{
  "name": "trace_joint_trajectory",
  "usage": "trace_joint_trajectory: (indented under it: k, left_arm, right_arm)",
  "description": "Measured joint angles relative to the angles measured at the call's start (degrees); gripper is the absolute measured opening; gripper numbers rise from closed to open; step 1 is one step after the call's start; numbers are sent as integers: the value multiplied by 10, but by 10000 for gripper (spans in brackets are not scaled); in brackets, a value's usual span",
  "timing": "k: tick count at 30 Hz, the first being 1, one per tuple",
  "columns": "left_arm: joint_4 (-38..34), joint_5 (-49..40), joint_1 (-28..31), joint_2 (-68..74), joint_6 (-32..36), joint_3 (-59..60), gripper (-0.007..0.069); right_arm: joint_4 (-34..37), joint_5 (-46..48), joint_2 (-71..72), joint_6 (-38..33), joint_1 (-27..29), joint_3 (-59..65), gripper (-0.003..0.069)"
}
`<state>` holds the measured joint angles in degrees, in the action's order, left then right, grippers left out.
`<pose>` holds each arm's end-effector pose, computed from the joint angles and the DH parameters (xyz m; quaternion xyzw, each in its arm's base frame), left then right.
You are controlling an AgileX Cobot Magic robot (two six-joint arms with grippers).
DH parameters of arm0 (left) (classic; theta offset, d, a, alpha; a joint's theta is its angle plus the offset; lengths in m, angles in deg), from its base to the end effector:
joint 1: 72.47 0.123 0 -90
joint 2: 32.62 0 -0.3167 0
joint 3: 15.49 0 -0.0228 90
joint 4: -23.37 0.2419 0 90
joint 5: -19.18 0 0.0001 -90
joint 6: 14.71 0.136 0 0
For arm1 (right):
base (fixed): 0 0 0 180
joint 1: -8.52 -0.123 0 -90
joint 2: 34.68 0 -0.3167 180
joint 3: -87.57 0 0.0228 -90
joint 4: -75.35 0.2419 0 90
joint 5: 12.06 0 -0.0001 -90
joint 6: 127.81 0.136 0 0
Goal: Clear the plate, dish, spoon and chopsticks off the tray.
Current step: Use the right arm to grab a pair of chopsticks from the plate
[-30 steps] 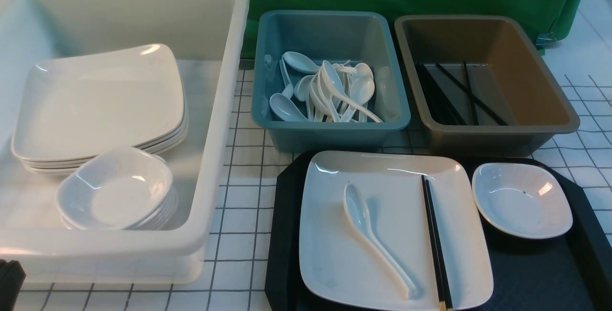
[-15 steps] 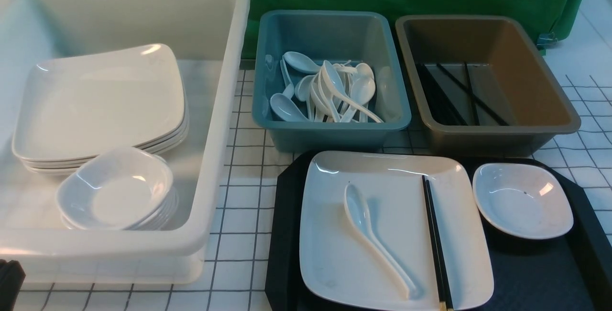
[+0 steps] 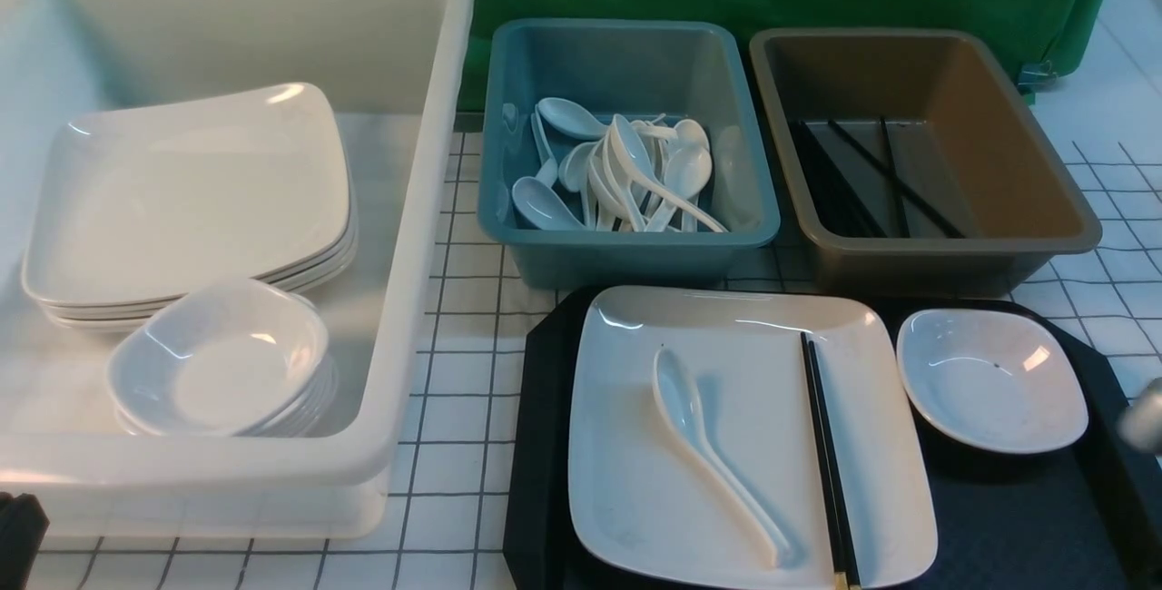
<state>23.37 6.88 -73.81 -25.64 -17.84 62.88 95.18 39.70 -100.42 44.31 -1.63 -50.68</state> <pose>0.0597 -0.0014 0.1856 -0.0118 0.7526 -0.0257 0.6579 0.1486 0.0634 0.2396 -0.0723 0.9696 0.1557 0.1744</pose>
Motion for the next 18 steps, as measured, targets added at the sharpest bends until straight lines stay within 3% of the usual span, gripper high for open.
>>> trace_joint_trajectory:
  k: [2,5,8,13,18]
  left_arm:
    - [0,0,0,0,0,0,20]
    - [0,0,0,0,0,0,20]
    - [0,0,0,0,-1,0,20]
    - [0,0,0,0,-1,0,20]
    - [0,0,0,0,-1,0,20]
  right_arm:
    - [33,-7,-45,-26,-29,-6,92]
    - [24,-35,-89,-17,-69,-20,120]
    - [-68,-60,-168,68,-138,-77,206]
    - [-166,-71,-239,167,-195,-163,351]
    - [-184,-81,-296,197,-204,-219,414]
